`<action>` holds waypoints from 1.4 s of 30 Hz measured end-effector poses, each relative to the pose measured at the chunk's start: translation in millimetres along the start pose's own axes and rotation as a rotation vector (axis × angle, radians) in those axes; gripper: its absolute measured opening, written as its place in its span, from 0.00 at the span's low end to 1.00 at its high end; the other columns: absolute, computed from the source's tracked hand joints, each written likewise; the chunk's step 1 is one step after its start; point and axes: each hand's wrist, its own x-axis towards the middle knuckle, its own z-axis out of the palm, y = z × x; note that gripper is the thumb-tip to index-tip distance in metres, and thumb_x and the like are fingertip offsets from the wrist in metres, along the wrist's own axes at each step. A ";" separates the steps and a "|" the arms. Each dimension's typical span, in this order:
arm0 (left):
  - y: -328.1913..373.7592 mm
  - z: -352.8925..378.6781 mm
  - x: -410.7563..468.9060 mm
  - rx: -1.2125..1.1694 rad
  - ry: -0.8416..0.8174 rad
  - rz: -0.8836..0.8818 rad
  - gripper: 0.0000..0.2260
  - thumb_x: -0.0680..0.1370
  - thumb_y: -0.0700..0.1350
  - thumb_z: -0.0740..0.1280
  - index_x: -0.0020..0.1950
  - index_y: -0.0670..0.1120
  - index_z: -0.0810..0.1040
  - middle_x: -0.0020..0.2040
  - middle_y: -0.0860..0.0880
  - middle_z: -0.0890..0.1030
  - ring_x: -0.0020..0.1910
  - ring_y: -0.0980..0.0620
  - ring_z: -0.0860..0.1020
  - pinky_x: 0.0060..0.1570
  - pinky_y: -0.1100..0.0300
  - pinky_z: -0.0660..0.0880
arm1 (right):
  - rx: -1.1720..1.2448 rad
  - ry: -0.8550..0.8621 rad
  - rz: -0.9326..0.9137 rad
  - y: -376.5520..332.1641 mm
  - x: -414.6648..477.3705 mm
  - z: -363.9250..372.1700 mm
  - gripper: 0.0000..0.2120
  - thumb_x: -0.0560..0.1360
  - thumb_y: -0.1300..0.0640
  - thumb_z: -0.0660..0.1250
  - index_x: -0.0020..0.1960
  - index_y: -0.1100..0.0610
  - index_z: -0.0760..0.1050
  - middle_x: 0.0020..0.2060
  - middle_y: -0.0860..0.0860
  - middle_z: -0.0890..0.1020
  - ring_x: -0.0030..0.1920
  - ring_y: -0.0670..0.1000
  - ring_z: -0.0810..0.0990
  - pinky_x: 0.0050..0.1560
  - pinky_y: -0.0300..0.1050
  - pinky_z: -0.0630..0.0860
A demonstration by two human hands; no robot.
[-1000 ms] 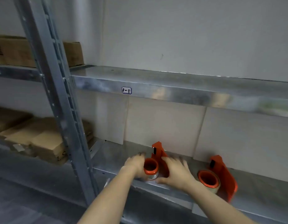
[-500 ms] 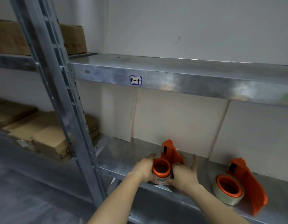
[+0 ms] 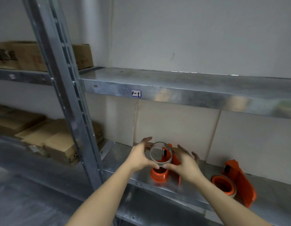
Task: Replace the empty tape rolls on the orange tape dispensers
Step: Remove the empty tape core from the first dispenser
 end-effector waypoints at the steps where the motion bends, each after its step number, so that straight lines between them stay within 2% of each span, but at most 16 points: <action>1: 10.2 -2.3 -1.6 0.004 -0.002 0.018 0.52 0.56 0.46 0.84 0.75 0.50 0.63 0.67 0.49 0.76 0.67 0.52 0.73 0.66 0.60 0.71 | 0.013 0.015 -0.008 -1.5 -2.4 -9.2 0.38 0.60 0.32 0.69 0.67 0.41 0.66 0.69 0.41 0.71 0.74 0.43 0.56 0.72 0.56 0.47; 5: 54.3 2.2 -7.1 -0.001 -0.033 0.083 0.51 0.56 0.46 0.84 0.75 0.51 0.62 0.66 0.50 0.76 0.63 0.55 0.73 0.63 0.62 0.70 | 0.084 0.091 0.010 3.0 -19.5 -52.5 0.38 0.60 0.35 0.72 0.67 0.45 0.68 0.68 0.46 0.73 0.74 0.48 0.60 0.75 0.56 0.50; 8: 89.2 20.4 -12.3 0.001 -0.064 0.131 0.50 0.57 0.44 0.84 0.75 0.50 0.63 0.62 0.52 0.77 0.58 0.59 0.72 0.59 0.68 0.68 | 0.019 0.135 0.000 11.2 -42.1 -88.8 0.44 0.55 0.27 0.67 0.67 0.45 0.68 0.67 0.45 0.74 0.73 0.46 0.61 0.73 0.54 0.50; 11: 115.2 46.1 -16.8 0.006 -0.071 0.178 0.51 0.55 0.46 0.85 0.74 0.51 0.64 0.63 0.51 0.78 0.64 0.53 0.74 0.66 0.58 0.71 | -0.046 0.177 -0.001 26.4 -64.4 -119.0 0.47 0.51 0.24 0.62 0.66 0.46 0.69 0.65 0.45 0.75 0.71 0.46 0.65 0.72 0.54 0.51; 13: 136.4 68.0 -24.0 0.012 -0.075 0.208 0.52 0.54 0.48 0.85 0.74 0.51 0.64 0.63 0.51 0.78 0.64 0.53 0.74 0.67 0.54 0.71 | -0.031 0.181 0.009 41.8 -85.0 -140.3 0.50 0.48 0.22 0.59 0.65 0.47 0.70 0.64 0.44 0.76 0.70 0.46 0.66 0.71 0.52 0.52; 17: 183.7 119.2 -41.4 -0.041 -0.125 0.241 0.52 0.55 0.45 0.85 0.75 0.49 0.63 0.63 0.51 0.77 0.60 0.57 0.74 0.65 0.63 0.70 | 0.009 0.182 0.035 78.8 -127.0 -187.2 0.48 0.49 0.24 0.63 0.65 0.46 0.70 0.63 0.43 0.77 0.71 0.45 0.65 0.71 0.51 0.51; 19: 208.5 147.2 -50.1 -0.073 -0.144 0.239 0.52 0.56 0.43 0.85 0.75 0.48 0.63 0.63 0.50 0.77 0.61 0.56 0.75 0.59 0.70 0.70 | 0.016 0.185 0.059 99.8 -148.9 -212.3 0.42 0.56 0.29 0.69 0.65 0.46 0.70 0.63 0.43 0.76 0.72 0.45 0.63 0.72 0.50 0.51; 21: 236.0 178.3 -59.0 -0.109 -0.167 0.231 0.51 0.56 0.40 0.84 0.75 0.46 0.63 0.64 0.49 0.78 0.59 0.57 0.76 0.51 0.78 0.69 | 0.015 0.175 0.068 123.7 -172.6 -240.2 0.44 0.54 0.26 0.66 0.65 0.46 0.70 0.63 0.43 0.76 0.72 0.44 0.63 0.71 0.50 0.52; 22: 249.7 195.3 -63.3 -0.122 -0.178 0.224 0.50 0.57 0.40 0.84 0.75 0.45 0.64 0.65 0.48 0.77 0.58 0.59 0.75 0.50 0.78 0.69 | 0.008 0.175 0.071 135.7 -185.2 -254.6 0.44 0.53 0.25 0.64 0.64 0.46 0.70 0.63 0.42 0.77 0.71 0.43 0.64 0.71 0.50 0.53; 25: 293.3 247.8 -77.0 -0.149 -0.196 0.197 0.46 0.57 0.41 0.84 0.72 0.45 0.69 0.66 0.48 0.77 0.61 0.57 0.76 0.56 0.70 0.70 | 0.005 0.200 0.089 171.8 -221.6 -299.6 0.33 0.61 0.34 0.71 0.63 0.45 0.71 0.60 0.41 0.78 0.66 0.43 0.70 0.70 0.48 0.56; 28: 334.8 296.2 -89.1 -0.171 -0.231 0.173 0.38 0.59 0.39 0.84 0.66 0.44 0.75 0.56 0.52 0.79 0.59 0.55 0.77 0.56 0.66 0.71 | -0.012 0.210 0.106 208.3 -254.7 -342.2 0.28 0.65 0.43 0.74 0.62 0.47 0.72 0.60 0.43 0.78 0.65 0.44 0.71 0.70 0.47 0.57; 31: 366.7 338.5 -95.7 -0.192 -0.275 0.170 0.35 0.60 0.37 0.83 0.65 0.41 0.76 0.53 0.53 0.75 0.58 0.55 0.76 0.56 0.66 0.70 | -0.007 0.210 0.136 241.1 -278.6 -375.3 0.29 0.63 0.42 0.75 0.61 0.46 0.72 0.60 0.43 0.79 0.65 0.45 0.72 0.71 0.50 0.59; 33: 384.7 363.2 -96.4 -0.205 -0.285 0.176 0.36 0.59 0.39 0.83 0.65 0.42 0.75 0.57 0.52 0.74 0.62 0.53 0.76 0.58 0.65 0.70 | 0.008 0.218 0.173 261.4 -291.1 -394.1 0.29 0.62 0.41 0.75 0.61 0.45 0.72 0.59 0.43 0.79 0.65 0.46 0.72 0.71 0.52 0.61; 35: 402.2 385.8 -95.5 -0.212 -0.288 0.189 0.36 0.59 0.41 0.84 0.65 0.43 0.75 0.61 0.50 0.74 0.60 0.54 0.75 0.58 0.65 0.70 | 0.034 0.247 0.200 280.2 -302.2 -410.1 0.29 0.61 0.40 0.75 0.60 0.44 0.72 0.59 0.42 0.79 0.65 0.47 0.72 0.70 0.53 0.62; 39: 428.4 428.3 -85.3 -0.168 -0.331 0.259 0.37 0.58 0.43 0.84 0.65 0.45 0.77 0.62 0.48 0.76 0.61 0.53 0.77 0.57 0.65 0.69 | 0.028 0.300 0.296 313.3 -322.7 -431.4 0.38 0.54 0.29 0.70 0.60 0.42 0.72 0.58 0.41 0.79 0.65 0.49 0.71 0.70 0.53 0.63; 42: 446.4 459.7 -79.9 -0.144 -0.364 0.288 0.38 0.56 0.44 0.84 0.64 0.45 0.78 0.61 0.48 0.79 0.59 0.53 0.78 0.56 0.65 0.71 | 0.028 0.338 0.341 340.7 -335.7 -444.9 0.33 0.59 0.36 0.74 0.61 0.44 0.72 0.59 0.42 0.79 0.66 0.50 0.71 0.70 0.53 0.63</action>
